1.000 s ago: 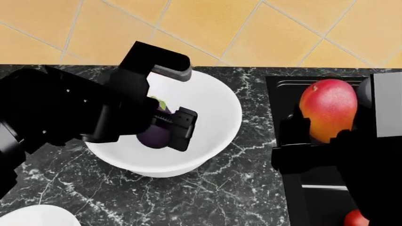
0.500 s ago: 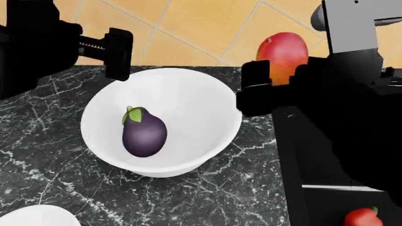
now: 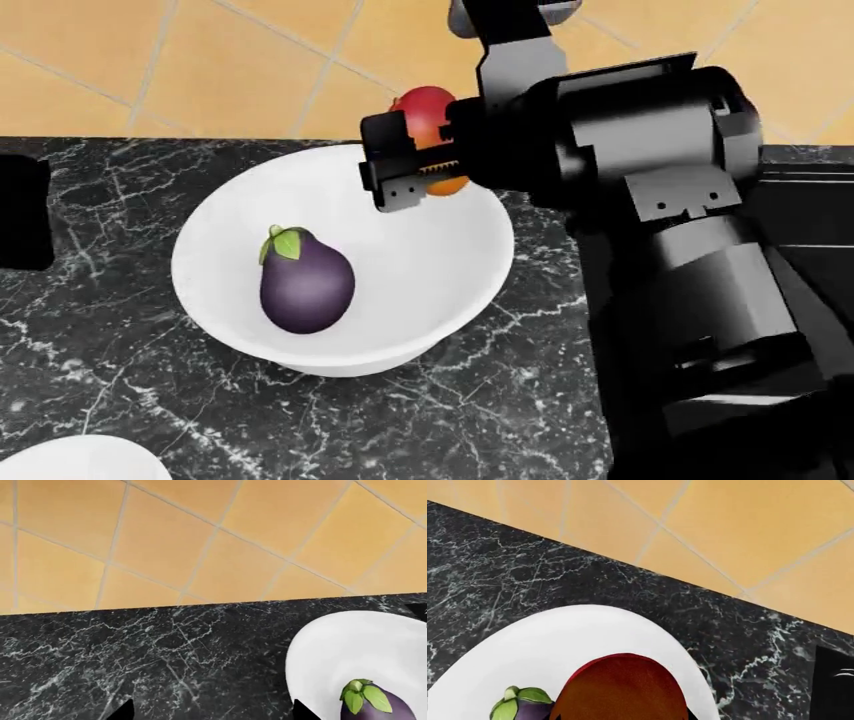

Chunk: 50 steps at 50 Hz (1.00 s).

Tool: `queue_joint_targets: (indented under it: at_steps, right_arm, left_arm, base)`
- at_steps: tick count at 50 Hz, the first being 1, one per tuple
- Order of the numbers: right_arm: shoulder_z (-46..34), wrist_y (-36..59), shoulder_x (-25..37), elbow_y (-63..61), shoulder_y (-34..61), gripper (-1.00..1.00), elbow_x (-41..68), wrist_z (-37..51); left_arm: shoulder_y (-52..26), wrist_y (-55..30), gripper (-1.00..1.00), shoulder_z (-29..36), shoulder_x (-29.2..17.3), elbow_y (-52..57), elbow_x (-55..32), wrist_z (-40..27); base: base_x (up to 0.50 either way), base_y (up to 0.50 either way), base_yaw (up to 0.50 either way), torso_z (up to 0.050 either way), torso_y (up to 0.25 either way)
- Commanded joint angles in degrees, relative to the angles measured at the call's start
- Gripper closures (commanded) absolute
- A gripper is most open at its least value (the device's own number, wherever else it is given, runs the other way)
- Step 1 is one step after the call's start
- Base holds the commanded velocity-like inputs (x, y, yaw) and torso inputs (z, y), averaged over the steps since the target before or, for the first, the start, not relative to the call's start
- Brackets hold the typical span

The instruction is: Pick the eggplants and mangos from the sink and place them in one bowl. Place the bell pepper in the other bowl. Then turn off the sink faucet.

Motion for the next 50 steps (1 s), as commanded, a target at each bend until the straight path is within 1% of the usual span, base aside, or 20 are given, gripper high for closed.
queue_joint_targets:
  at_steps: [1, 6, 15, 25, 36, 44, 45, 50]
  right_arm:
    - [-7.5, -5.4, -5.6, 12.6, 2.6, 1.00, -2.8, -7.9]
    - [-10.5, -5.7, -5.6, 12.4, 2.1, 1.00, 1.9, -6.8]
    - [-18.3, -7.9, -5.6, 12.7, 1.7, 1.00, 10.8, -6.3]
    - [-25.4, -10.5, -5.6, 12.9, -0.2, 1.00, 19.7, -5.6]
    - [-36.4, -12.6, -5.6, 11.6, -1.0, 1.00, 31.9, -5.0]
    - [-41.6, -13.3, -5.6, 11.1, -0.1, 1.00, 36.4, -5.0]
    - [-42.0, -13.4, -5.6, 11.1, -0.1, -1.00, 36.7, -5.0]
    - [-43.4, -14.0, -5.6, 11.4, 0.1, -1.00, 37.9, -4.7]
  left_arm:
    - [2.3, 2.0, -1.00, -1.0, -4.8, 5.0, 0.2, -2.3]
    - [2.7, 2.2, -1.00, -1.0, -5.5, 5.2, 0.4, -1.9]
    - [4.3, 3.3, -1.00, -0.9, -7.2, 5.8, 0.7, -1.3]
    - [5.1, 4.2, -1.00, -0.9, -7.2, 6.5, 0.5, -2.2]
    - [6.1, 5.1, -1.00, -0.9, -8.6, 6.8, 0.6, -1.8]
    - [6.2, 5.2, -1.00, -1.1, -8.5, 6.7, 0.5, -1.7]
    - [6.2, 5.2, -1.00, -1.2, -8.7, 6.9, 0.5, -1.7]
    - [5.8, 4.8, -1.00, -1.4, -8.6, 6.5, 0.3, -1.6]
  base:
    - [0.00, 0.00, 0.00, 0.000, 0.000]
    - [0.00, 0.00, 0.00, 0.000, 0.000]
    - [0.00, 0.00, 0.00, 0.000, 0.000]
    - [0.00, 0.00, 0.00, 0.000, 0.000]
    - [0.00, 0.00, 0.00, 0.001, 0.001]
    - [0.00, 0.00, 0.00, 0.000, 0.000]
    - [0.00, 0.00, 0.00, 0.000, 0.000]
    - [0.00, 0.00, 0.00, 0.000, 0.000]
